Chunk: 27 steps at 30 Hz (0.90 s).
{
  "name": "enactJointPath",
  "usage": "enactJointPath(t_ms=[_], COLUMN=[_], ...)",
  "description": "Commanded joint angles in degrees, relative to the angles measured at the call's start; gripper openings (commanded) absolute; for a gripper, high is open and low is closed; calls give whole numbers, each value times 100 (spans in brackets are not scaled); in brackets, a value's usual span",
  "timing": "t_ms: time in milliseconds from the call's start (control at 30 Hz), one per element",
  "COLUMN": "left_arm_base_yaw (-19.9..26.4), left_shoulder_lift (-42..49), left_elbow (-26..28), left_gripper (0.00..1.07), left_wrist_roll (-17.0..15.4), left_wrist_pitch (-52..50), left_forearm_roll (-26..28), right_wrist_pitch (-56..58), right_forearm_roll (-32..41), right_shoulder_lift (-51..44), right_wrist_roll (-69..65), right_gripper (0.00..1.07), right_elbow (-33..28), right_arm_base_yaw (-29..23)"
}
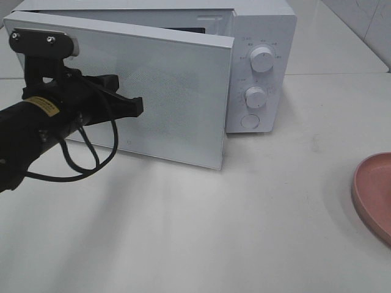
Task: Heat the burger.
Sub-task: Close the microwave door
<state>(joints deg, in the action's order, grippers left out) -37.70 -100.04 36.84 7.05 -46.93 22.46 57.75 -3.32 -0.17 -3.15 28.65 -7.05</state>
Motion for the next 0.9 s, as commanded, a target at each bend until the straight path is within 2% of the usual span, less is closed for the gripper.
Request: enactJointPath(t_ms=[33, 100, 200, 500, 667, 733, 900], left_arm_base_yaw=[-183, -206, -264, -264, -264, -264, -264], left_shoulder_lift=[-178, -223, -401, -665, -802, -859, -1037], left_elbow=[424, 510, 877, 1518, 1805, 1937, 2212], left_gripper=[0, 0, 0, 0, 0, 0, 0], left_wrist_roll=[269, 321, 561, 739, 963, 1123, 1169], left_wrist_pitch=[155, 223, 413, 613, 699, 699, 722], left_forearm_roll=[413, 476, 848, 1026, 1261, 1507, 1564], right_wrist_pitch=[-57, -57, -57, -57, -57, -57, -57], right_forearm_roll=[-11, -11, -11, -23, -23, -23, -23], right_shoulder_lift=[-172, -172, -172, -172, -172, -172, -172], right_wrist_roll=[52, 52, 52, 52, 52, 52, 52], right_gripper=[75, 75, 75, 75, 75, 75, 75], right_elbow=[-17, -17, -17, -17, -17, -17, -17], right_arm_base_yaw=[40, 40, 40, 40, 40, 40, 40])
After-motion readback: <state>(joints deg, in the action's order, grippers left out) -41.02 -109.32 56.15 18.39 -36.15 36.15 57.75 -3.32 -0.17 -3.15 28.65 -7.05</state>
